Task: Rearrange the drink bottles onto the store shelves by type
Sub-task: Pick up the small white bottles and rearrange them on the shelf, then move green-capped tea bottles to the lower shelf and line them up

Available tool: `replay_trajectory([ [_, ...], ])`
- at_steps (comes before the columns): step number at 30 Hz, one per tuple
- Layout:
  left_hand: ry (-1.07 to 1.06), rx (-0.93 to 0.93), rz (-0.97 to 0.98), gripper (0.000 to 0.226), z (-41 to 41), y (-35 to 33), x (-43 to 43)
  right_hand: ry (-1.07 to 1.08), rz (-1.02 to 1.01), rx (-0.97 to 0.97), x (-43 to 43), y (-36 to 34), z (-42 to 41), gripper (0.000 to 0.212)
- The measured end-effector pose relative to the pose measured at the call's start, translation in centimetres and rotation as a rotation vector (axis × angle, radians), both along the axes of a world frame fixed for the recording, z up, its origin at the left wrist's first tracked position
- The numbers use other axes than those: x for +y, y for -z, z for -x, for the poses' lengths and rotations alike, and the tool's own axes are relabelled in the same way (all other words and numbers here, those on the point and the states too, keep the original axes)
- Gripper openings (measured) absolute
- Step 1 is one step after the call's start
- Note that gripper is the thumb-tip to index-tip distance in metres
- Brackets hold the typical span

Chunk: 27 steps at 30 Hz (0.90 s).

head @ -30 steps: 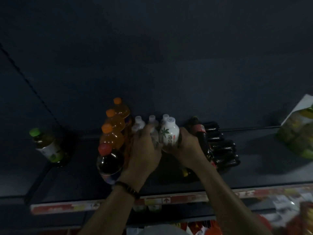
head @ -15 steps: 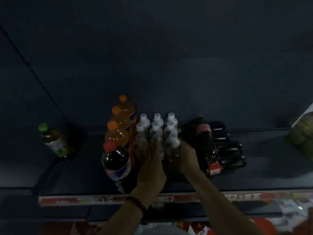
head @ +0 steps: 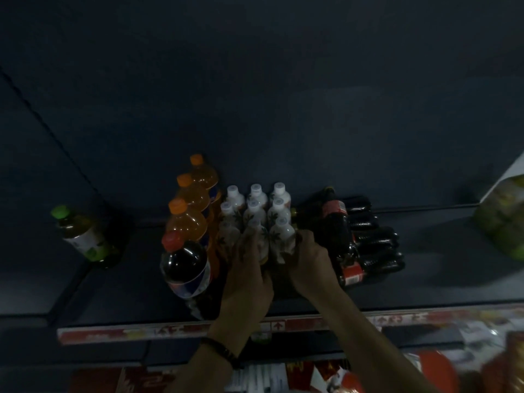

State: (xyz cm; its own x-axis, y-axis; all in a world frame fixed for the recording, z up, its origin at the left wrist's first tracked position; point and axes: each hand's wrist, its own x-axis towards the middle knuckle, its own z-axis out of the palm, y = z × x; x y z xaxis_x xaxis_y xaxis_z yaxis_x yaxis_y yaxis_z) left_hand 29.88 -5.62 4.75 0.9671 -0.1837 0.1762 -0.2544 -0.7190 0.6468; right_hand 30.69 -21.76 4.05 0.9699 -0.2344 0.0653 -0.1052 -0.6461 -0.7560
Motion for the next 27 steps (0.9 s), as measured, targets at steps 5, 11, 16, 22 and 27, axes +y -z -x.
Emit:
replay_trajectory([
  [5, 0.124, 0.14, -0.039, 0.034, 2.3, -0.9, 1.6, -0.088, 0.103, -0.019, -1.3, -2.1, 4.3, 0.013],
  [11, 0.452, 0.327, -0.136, 0.007, 4.7, 0.1, 0.2, 0.125, 0.062, 0.123, -2.2, 0.0, 13.2, 0.02],
  [16, 0.734, 0.402, -0.24, 0.01, 8.2, 3.7, -2.7, 0.279, 0.095, 0.36, -4.0, 4.4, 22.2, 0.017],
  [22, 0.816, 0.491, -0.376, 0.011, 11.5, 7.6, -6.2, 0.386, 0.006, 0.521, -7.6, 8.5, 26.6, 0.023],
  [27, 0.758, 0.55, -0.488, 0.02, 12.9, 11.6, -11.7, 0.361, -0.068, 0.549, -13.7, 12.4, 27.3, 0.024],
])
